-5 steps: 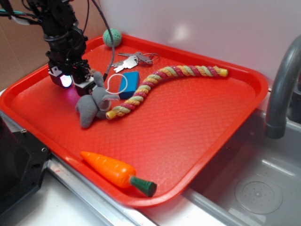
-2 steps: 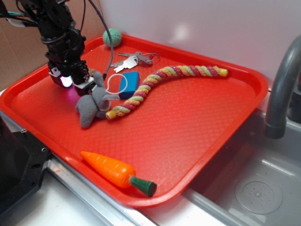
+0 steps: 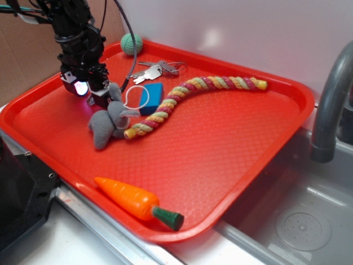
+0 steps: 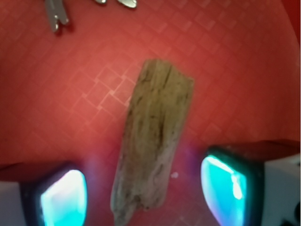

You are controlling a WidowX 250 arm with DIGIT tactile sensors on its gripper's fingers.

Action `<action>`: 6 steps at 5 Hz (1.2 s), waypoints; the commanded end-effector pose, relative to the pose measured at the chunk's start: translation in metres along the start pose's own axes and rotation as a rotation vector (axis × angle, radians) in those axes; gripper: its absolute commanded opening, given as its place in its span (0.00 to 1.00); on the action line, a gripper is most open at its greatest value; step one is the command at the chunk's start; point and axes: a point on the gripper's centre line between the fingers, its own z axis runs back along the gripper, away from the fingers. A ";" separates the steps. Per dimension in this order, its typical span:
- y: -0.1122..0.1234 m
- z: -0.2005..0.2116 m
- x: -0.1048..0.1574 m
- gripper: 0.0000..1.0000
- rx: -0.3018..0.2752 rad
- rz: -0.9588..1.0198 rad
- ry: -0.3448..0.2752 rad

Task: Grab the wood chip.

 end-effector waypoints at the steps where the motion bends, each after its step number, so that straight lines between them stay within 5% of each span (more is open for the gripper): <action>1: 0.022 0.008 0.002 1.00 0.010 0.011 -0.023; 2: 0.022 0.008 0.002 0.84 0.010 0.011 -0.023; 3: 0.021 0.014 -0.003 0.00 0.000 0.023 -0.037; 5: 0.024 0.043 0.009 0.00 -0.049 0.046 -0.028; 6: 0.015 0.092 0.014 0.00 -0.053 0.023 -0.087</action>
